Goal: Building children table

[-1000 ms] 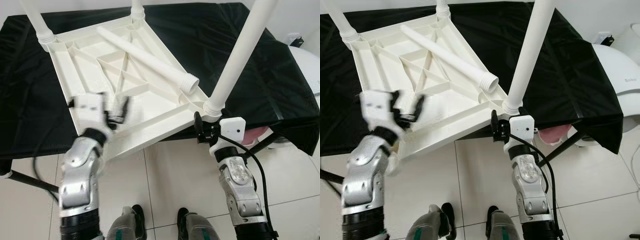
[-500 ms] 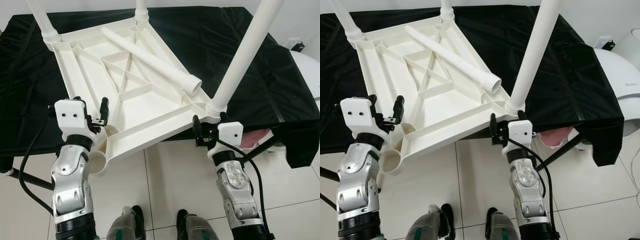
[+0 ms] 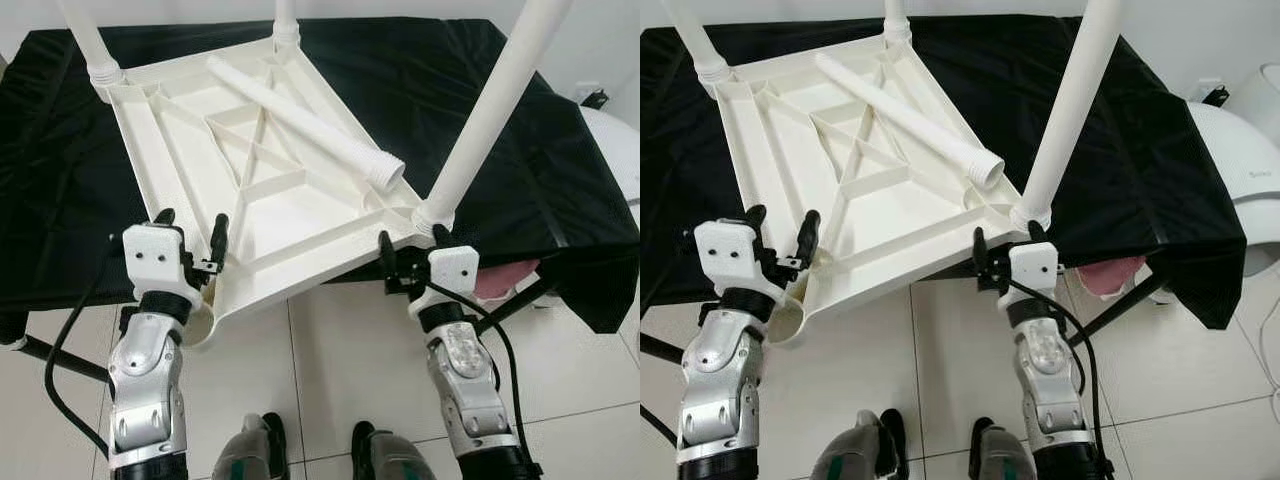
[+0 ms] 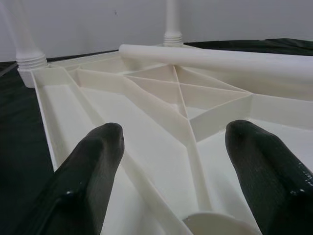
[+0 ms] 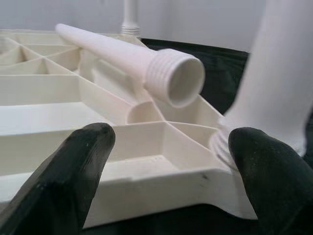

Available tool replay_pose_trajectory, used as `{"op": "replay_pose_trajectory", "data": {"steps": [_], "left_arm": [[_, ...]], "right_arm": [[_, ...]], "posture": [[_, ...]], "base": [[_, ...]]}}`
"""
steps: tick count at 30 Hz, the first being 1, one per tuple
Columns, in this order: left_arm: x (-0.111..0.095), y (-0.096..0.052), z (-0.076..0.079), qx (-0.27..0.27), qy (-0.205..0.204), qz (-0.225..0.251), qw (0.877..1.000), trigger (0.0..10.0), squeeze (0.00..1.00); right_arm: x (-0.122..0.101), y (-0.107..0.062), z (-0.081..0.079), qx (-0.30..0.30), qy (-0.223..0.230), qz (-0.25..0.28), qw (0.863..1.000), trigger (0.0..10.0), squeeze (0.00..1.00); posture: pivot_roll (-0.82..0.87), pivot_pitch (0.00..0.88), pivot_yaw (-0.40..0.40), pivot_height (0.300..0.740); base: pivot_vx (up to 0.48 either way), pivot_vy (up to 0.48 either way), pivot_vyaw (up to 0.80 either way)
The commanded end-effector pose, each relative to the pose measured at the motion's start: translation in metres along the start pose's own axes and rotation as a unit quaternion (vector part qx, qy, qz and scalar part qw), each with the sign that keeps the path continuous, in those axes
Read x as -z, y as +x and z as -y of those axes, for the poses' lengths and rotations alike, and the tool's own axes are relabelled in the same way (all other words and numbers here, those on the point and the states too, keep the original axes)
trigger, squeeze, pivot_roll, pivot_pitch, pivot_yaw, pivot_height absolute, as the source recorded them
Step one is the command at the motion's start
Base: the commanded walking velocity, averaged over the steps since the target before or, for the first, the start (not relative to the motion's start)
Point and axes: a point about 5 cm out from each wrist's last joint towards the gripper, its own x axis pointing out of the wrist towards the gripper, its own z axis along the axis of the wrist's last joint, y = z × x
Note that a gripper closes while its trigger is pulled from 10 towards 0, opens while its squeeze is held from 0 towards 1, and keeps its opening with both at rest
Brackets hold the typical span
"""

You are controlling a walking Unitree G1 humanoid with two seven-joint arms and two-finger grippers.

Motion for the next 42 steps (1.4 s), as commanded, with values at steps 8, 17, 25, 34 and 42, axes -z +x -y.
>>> {"op": "replay_pose_trajectory", "data": {"steps": [8, 17, 25, 34, 42], "left_arm": [[0.0042, -0.0034, 0.0, -0.063, -0.025, 0.005, 0.998, 10.0, 0.0], [0.007, -0.0066, 0.005, -0.046, -0.015, 0.003, 0.999, 10.0, 0.0], [0.0082, -0.0094, 0.0048, -0.039, -0.025, 0.002, 0.999, 10.0, 0.0], [0.0081, -0.0077, 0.007, -0.029, -0.021, 0.002, 0.999, 10.0, 0.0], [0.0066, -0.0067, 0.0078, -0.023, -0.016, 0.004, 1.0, 10.0, 0.0]], "right_arm": [[0.0058, -0.0075, 0.0012, 0.006, -0.005, -0.003, 1.0, 10.0, 0.0], [0.0096, -0.0092, 0.0019, -0.002, -0.008, -0.007, 1.0, 10.0, 0.0], [0.0105, -0.0111, 0.004, -0.004, -0.01, -0.011, 1.0, 10.0, 0.0], [0.0109, -0.0084, 0.0043, -0.004, -0.008, -0.007, 1.0, 10.0, 0.0], [0.0122, -0.007, 0.0057, -0.002, -0.01, -0.011, 1.0, 10.0, 0.0]], "posture": [[-0.02, 0.165, -0.005, 0.74], [-0.01, 0.17, -0.012, 0.74], [-0.01, 0.163, -0.026, 0.74], [-0.01, 0.156, -0.029, 0.74], [-0.01, 0.157, -0.028, 0.74]], "base": [[0.0, 0.0, 0.0], [0.0, 0.0, 0.0], [0.0, 0.0, 0.0], [0.0, 0.0, 0.0], [0.0, 0.0, 0.0]]}}
